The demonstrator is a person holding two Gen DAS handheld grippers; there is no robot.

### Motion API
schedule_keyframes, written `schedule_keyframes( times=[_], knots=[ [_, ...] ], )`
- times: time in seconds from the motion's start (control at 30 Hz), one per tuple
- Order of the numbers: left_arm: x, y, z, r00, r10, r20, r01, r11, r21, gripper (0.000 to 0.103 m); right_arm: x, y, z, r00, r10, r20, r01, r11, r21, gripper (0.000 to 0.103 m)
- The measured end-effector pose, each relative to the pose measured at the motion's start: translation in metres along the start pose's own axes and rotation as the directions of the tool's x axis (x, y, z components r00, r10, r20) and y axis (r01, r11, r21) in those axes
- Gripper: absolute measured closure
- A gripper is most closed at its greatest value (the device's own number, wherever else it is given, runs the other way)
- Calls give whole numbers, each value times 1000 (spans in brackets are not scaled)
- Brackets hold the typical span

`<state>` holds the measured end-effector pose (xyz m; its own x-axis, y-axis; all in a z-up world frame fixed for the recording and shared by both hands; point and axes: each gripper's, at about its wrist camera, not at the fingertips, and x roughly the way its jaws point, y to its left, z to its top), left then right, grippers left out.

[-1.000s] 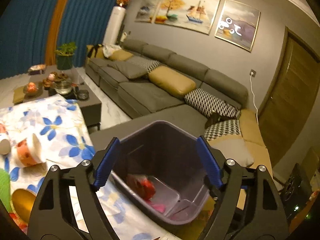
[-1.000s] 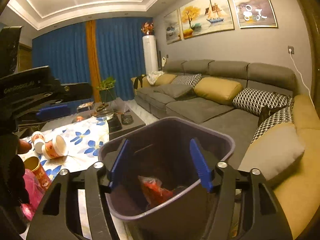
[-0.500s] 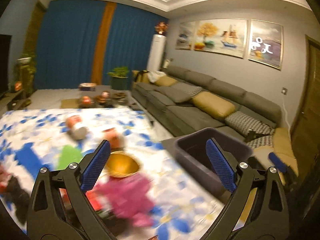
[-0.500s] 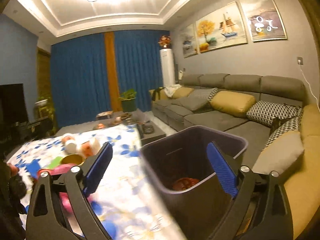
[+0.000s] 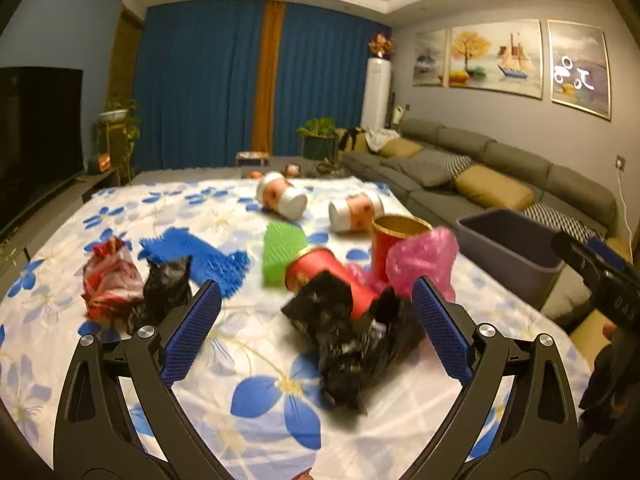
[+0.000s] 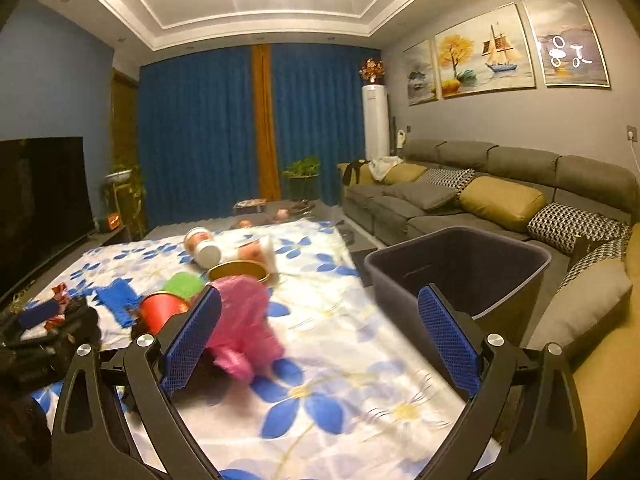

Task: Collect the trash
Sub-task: 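Grasp the black plastic bag with the left tool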

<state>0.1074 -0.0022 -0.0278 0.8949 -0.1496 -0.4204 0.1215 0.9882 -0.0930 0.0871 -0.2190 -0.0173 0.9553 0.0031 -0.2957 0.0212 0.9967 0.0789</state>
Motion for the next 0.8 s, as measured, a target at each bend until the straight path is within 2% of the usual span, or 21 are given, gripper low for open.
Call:
schedule_keyframes(
  times=[0.13, 0.2, 0.33, 0.43, 0.53, 0.6, 0.73, 0.8],
  knots=[
    [12, -1, -10, 998, -41, -55, 41, 999, -5, 13, 1, 9, -4, 1000, 5, -22, -5, 1000, -1, 8],
    [20, -2, -14, 996, -46, -79, 46, 999, -1, 20, 2, 11, -6, 1000, 5, -27, -5, 1000, -2, 8],
    [31, -7, -18, 992, -53, -116, 54, 999, 4, 23, 6, 13, -7, 999, 8, -36, -8, 1000, -6, 8],
    [40, -8, -20, 988, -53, -144, 55, 998, 11, 30, 11, 15, -10, 999, 13, -44, -13, 1000, -8, 8],
    [50, -9, -24, 980, -63, -188, 67, 998, 12, 38, 18, 18, -12, 998, 24, -61, -24, 1000, -8, 8],
    [55, -7, -26, 973, -84, -213, 87, 996, 3, 50, 21, 20, -13, 997, 29, -69, -30, 999, -12, 8],
    [66, -4, -30, 954, -127, -272, 129, 992, -12, 65, 33, 26, -14, 994, 48, -99, -50, 999, -19, 8],
    [69, -2, -30, 946, -146, -288, 145, 989, -25, 76, 39, 32, -15, 992, 61, -112, -65, 997, -30, 9]
  ],
)
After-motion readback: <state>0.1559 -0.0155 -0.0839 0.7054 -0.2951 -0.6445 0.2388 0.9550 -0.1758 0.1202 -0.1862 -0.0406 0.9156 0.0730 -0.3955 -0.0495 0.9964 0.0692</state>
